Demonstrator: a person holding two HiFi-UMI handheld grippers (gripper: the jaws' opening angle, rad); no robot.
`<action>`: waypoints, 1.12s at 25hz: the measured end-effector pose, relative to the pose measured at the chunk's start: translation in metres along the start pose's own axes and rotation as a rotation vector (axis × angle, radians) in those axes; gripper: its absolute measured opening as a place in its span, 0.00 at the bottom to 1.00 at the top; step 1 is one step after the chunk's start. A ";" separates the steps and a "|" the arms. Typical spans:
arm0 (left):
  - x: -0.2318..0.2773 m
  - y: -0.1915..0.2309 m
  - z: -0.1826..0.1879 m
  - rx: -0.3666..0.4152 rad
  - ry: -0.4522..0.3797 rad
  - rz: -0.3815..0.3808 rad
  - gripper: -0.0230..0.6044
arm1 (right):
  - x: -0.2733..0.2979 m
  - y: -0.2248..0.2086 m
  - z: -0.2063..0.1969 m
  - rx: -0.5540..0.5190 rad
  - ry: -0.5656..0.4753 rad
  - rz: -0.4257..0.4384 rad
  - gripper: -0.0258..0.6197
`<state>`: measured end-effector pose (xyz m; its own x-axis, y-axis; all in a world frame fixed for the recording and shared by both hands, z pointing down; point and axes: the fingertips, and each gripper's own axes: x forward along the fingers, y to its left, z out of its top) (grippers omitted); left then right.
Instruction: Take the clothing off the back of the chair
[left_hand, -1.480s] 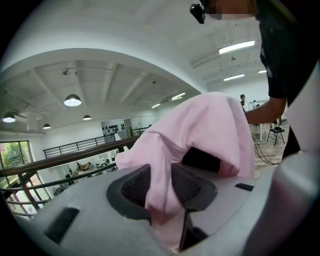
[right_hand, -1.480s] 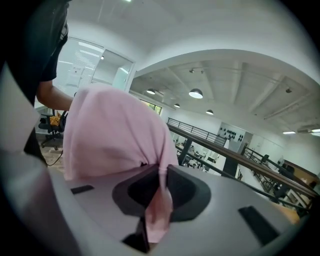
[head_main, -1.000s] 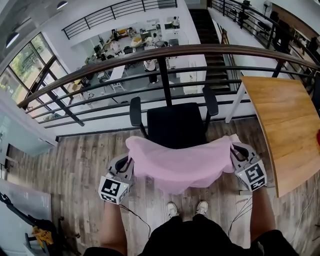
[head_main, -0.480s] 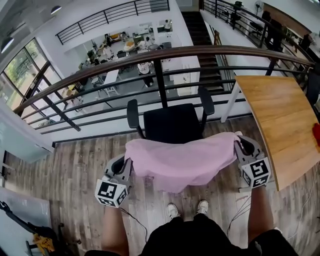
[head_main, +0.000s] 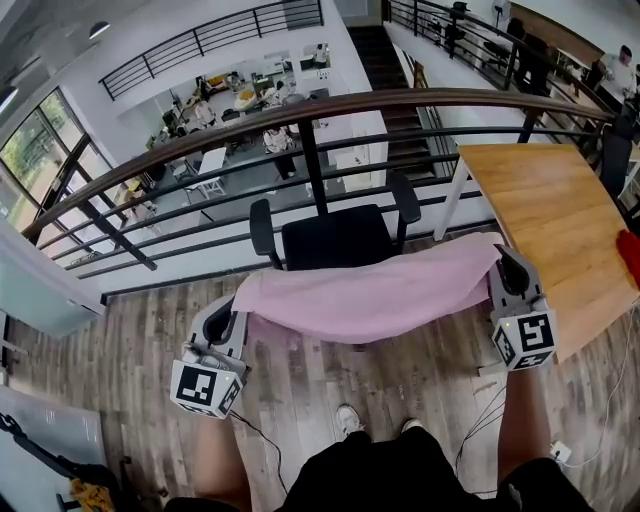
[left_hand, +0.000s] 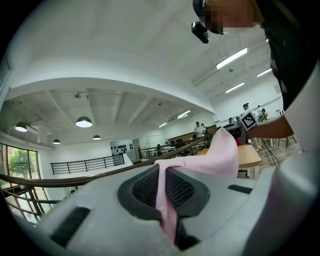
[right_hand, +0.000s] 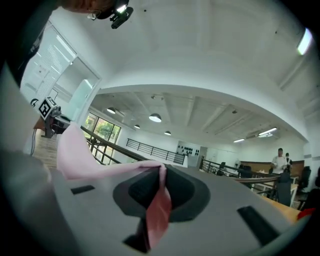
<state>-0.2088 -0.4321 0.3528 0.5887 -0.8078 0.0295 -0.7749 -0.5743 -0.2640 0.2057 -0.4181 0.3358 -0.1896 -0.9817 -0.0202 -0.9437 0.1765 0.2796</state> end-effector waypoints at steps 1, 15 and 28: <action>-0.004 -0.003 0.005 0.001 -0.006 0.008 0.07 | -0.005 0.001 0.005 0.001 -0.013 0.005 0.10; -0.068 -0.101 0.106 0.006 -0.169 0.149 0.07 | -0.113 0.000 0.079 0.009 -0.257 0.141 0.10; -0.122 -0.209 0.137 0.012 -0.184 0.169 0.07 | -0.222 0.009 0.089 0.048 -0.324 0.238 0.10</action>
<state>-0.0870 -0.1952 0.2727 0.4836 -0.8541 -0.1917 -0.8639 -0.4305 -0.2613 0.2151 -0.1922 0.2570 -0.4728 -0.8406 -0.2642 -0.8732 0.4068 0.2684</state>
